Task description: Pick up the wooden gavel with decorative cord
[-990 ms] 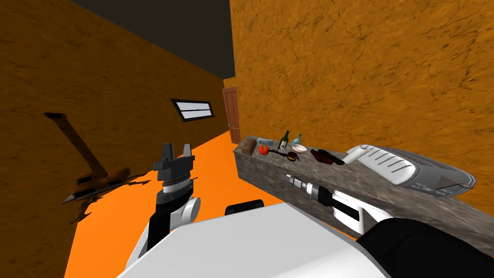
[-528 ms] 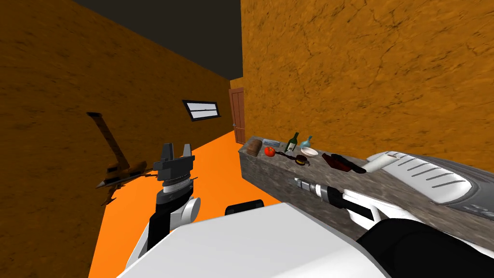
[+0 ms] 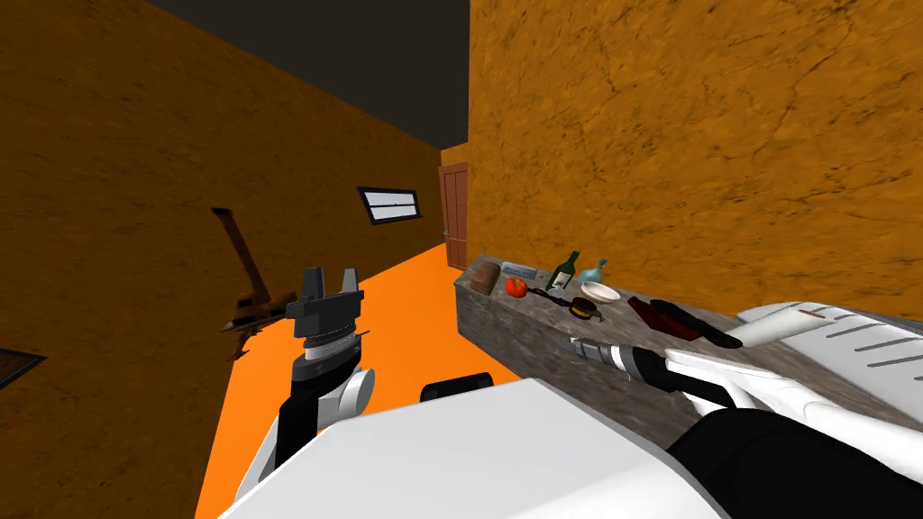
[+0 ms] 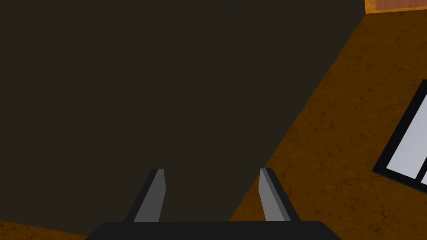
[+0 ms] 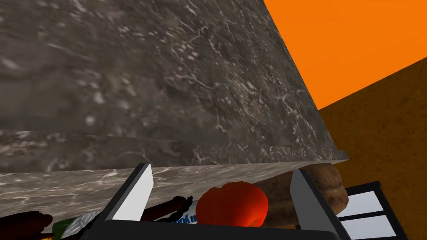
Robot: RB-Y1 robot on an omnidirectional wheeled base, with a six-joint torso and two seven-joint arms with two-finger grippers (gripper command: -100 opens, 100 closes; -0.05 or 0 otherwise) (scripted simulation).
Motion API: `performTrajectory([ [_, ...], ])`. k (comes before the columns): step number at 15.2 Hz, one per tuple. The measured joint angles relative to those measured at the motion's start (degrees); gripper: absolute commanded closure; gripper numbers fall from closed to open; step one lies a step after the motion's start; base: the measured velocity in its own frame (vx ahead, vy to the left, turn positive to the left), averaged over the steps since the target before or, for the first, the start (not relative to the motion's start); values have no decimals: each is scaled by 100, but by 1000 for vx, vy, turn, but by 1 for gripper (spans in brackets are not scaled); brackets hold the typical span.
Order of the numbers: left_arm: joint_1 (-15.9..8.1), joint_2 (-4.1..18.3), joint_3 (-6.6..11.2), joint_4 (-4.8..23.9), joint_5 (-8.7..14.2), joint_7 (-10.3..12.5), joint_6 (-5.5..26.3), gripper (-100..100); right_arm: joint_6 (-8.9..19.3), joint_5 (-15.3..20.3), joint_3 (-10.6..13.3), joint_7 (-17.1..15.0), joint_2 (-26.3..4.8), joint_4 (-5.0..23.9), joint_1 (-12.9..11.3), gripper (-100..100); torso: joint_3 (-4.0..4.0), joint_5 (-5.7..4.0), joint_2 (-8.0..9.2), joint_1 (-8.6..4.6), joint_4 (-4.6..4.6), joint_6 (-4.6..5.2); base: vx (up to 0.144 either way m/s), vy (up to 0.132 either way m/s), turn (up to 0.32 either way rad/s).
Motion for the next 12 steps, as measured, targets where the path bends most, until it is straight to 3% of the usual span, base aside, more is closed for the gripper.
performTrajectory([
  [4, 0, 0, 0, 0, 0, 0, 0, 0, -14, -25, 46, -38, -496, 204, 185, -100, -2, 1, -3, 0, -1, -1, 52, 28, 166],
  [8, 0, 0, 0, 0, 0, 0, 0, 0, -65, 45, 311, -118, -993, 604, 200, -100, -11, 0, -18, -3, -4, -2, 78, 17, 164],
  [10, 0, 0, 0, 0, 0, 0, 0, 0, -77, -33, 253, -114, -1261, 651, 404, -100, -6, 0, -10, -7, -2, -1, 58, 2, 157],
  [12, 0, 0, 0, 0, 0, 0, 0, 0, -157, 8, 375, -144, -1468, 881, 403, -100, -7, -1, -12, -10, -3, -3, 73, -6, 190],
])
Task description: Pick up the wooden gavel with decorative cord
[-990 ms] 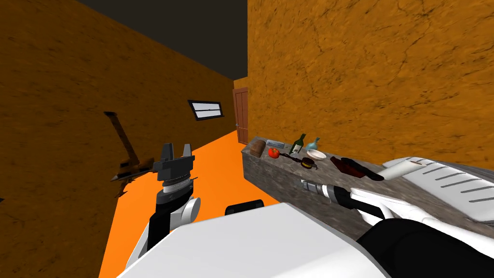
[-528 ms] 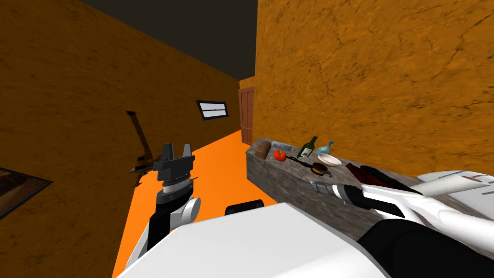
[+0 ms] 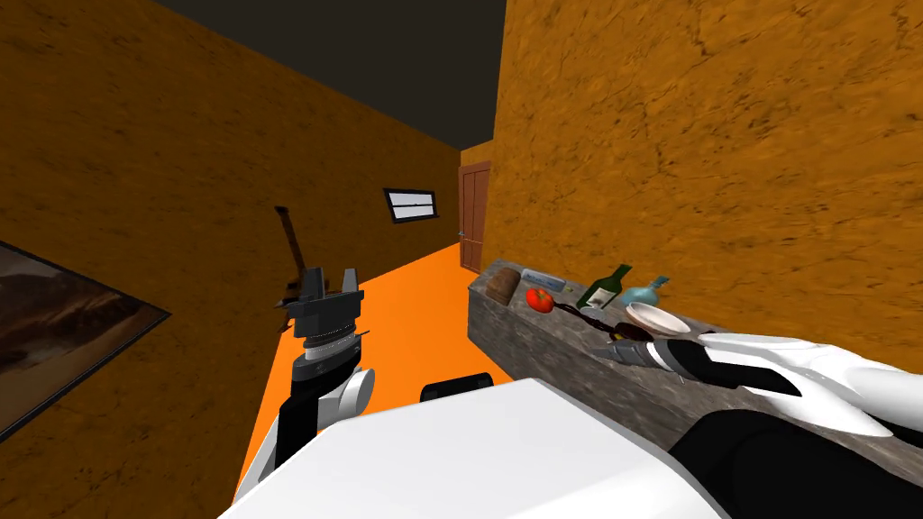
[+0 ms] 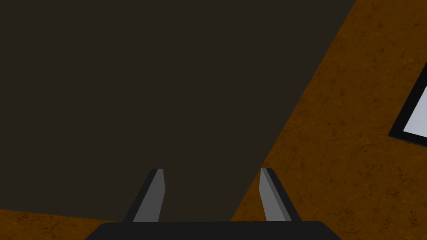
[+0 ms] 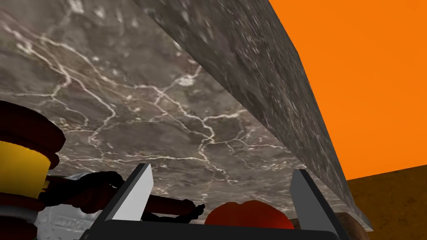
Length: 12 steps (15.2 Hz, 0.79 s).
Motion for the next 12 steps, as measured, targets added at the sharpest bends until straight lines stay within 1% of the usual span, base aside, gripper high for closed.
performTrajectory([
  [1, 0, 0, 0, 0, 0, 0, 0, 0, -28, 2, 36, -7, -96, 67, 37, -100, 0, -1, 0, -2, 0, 3, 82, -15, 191],
  [2, 0, 0, 0, 0, 0, 0, 0, 0, -38, -57, 25, 11, -242, 110, 177, -100, -2, 0, -3, -3, -1, 0, 81, -23, 148],
  [3, 1, 0, 0, 0, 0, 0, 0, 0, -60, -62, 59, 7, -341, 180, 206, -100, -3, -2, -4, -6, -1, 2, 83, -23, 184],
  [4, 0, 0, 0, 0, 0, 0, 0, 0, -99, -15, 151, -42, -441, 284, 182, -100, -3, -2, -6, -7, -1, 0, 108, -28, 278],
  [5, 0, 0, 0, 0, 0, 0, 0, 0, -124, -24, 224, -77, -585, 357, 252, -100, -7, -2, -13, -9, -3, -2, 133, -63, 313],
  [6, 0, 1, 0, 0, 0, 0, 0, 0, -143, 114, 375, -163, -645, 456, 195, -100, -12, -5, -21, -18, -5, -2, 112, -88, 193],
  [7, 1, 1, 1, 0, 0, 0, 0, 0, -163, -24, 385, -128, -775, 487, 375, -100, -12, -6, -20, -26, -5, 2, 110, -87, 132],
  [8, 1, 1, 1, 0, 0, 0, 0, 0, -212, 3, 444, -127, -824, 569, 410, -100, -11, -9, -20, -31, -4, 3, 117, -112, 195],
  [9, 1, 1, 1, 0, 0, 0, 0, 0, -280, 192, 565, -231, -803, 681, 351, -100, -11, -11, -19, -40, -5, 2, 87, -120, 142],
  [10, 1, 1, 1, 0, 0, 0, 0, 0, -321, 204, 627, -272, -835, 721, 400, -100, -8, -12, -14, -44, -4, 4, 70, -105, 135],
  [11, 1, 1, 1, 0, 0, 0, 0, 0, -327, 22, 664, -199, -931, 690, 576, -100, -5, -12, -8, -43, -2, 4, 83, -105, 179],
  [12, 1, 1, 1, 0, 0, 0, 0, 0, -350, 176, 743, -262, -895, 724, 557, -100, -4, -14, -7, -43, -1, 4, 98, -116, 173],
])
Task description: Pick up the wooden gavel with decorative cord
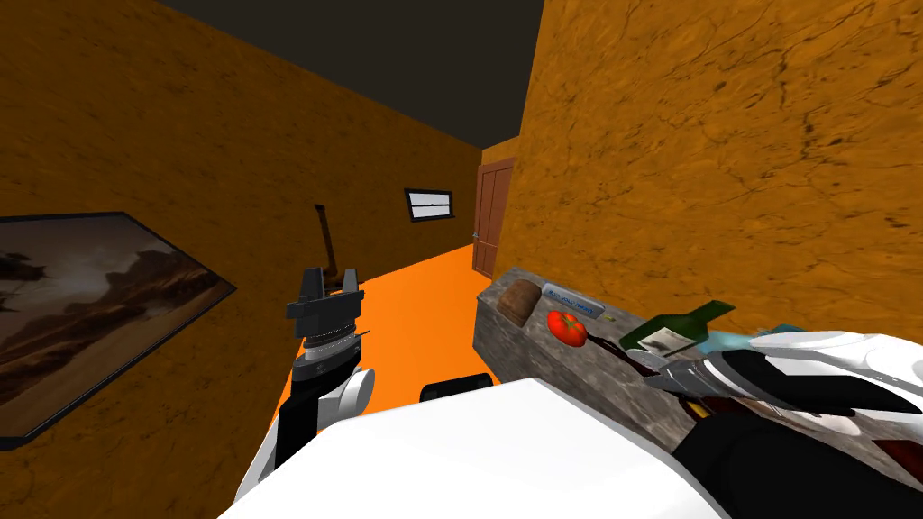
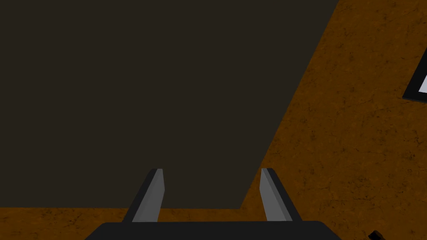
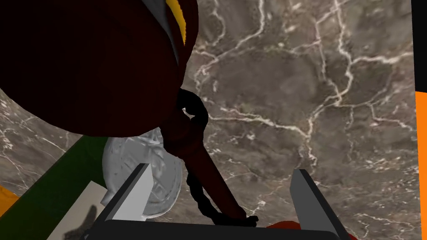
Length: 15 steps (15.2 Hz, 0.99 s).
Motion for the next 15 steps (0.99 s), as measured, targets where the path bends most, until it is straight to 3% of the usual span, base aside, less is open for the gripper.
performTrajectory([
  [2, 0, 0, 0, 0, 0, 0, 0, 0, -40, 142, 179, -102, 55, 5, 67, -100, -3, -1, -5, -6, -1, 1, 104, -117, 124],
  [5, 0, -1, 0, 0, 0, 0, 0, 0, -85, -177, 276, 28, -63, -73, 344, -100, 4, -5, 8, 3, 2, 0, 47, -50, 23],
  [15, 0, -1, -1, 0, 0, 0, 0, 0, -498, 888, -541, 3, 848, 602, 551, -100, 6, 0, 9, 29, 3, 2, 63, 23, -12],
])
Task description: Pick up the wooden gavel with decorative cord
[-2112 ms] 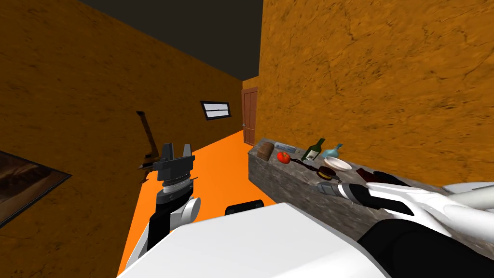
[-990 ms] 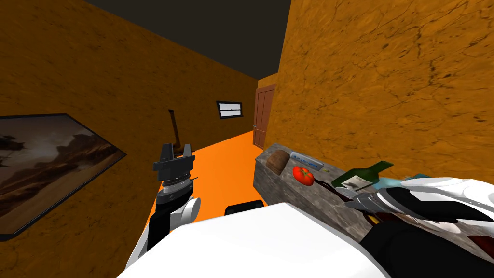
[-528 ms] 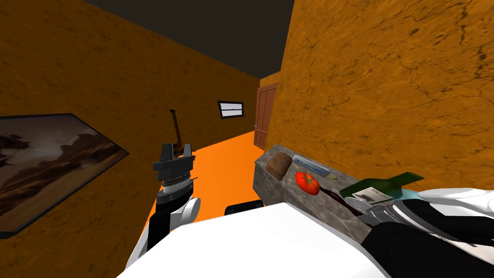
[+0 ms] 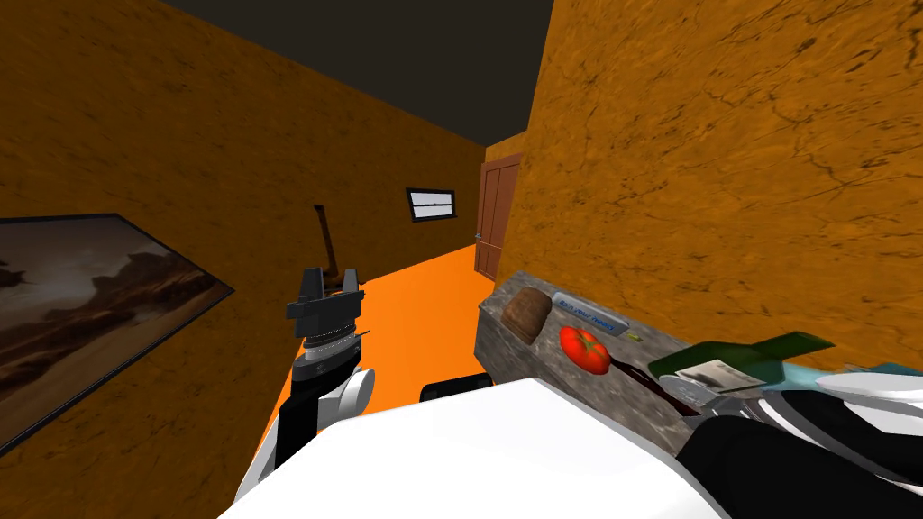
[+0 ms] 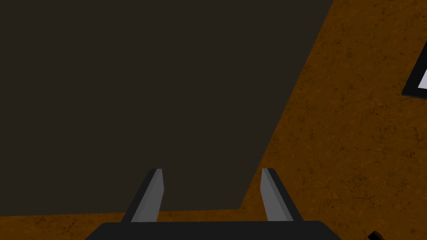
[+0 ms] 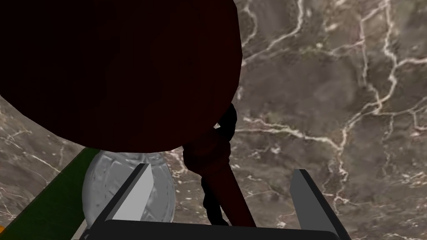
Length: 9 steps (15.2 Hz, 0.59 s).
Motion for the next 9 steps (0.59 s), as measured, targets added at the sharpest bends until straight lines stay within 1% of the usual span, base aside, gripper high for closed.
performTrajectory([
  [1, 0, 0, 0, 0, 0, 0, 0, 0, -43, 124, -53, -14, 87, 72, -20, -100, 0, 0, 0, -1, 0, -1, 50, 13, -9],
  [7, 0, 0, 0, 0, 0, 0, 0, 0, -275, 768, -530, -37, 619, 454, 105, -100, -1, 1, -1, 4, 0, 0, 59, 22, -11],
  [9, 0, 0, 0, 0, 0, 0, 0, 0, -376, 1006, -659, -58, 802, 611, 90, -100, -1, 1, -1, 4, -1, -1, 44, 17, -10],
])
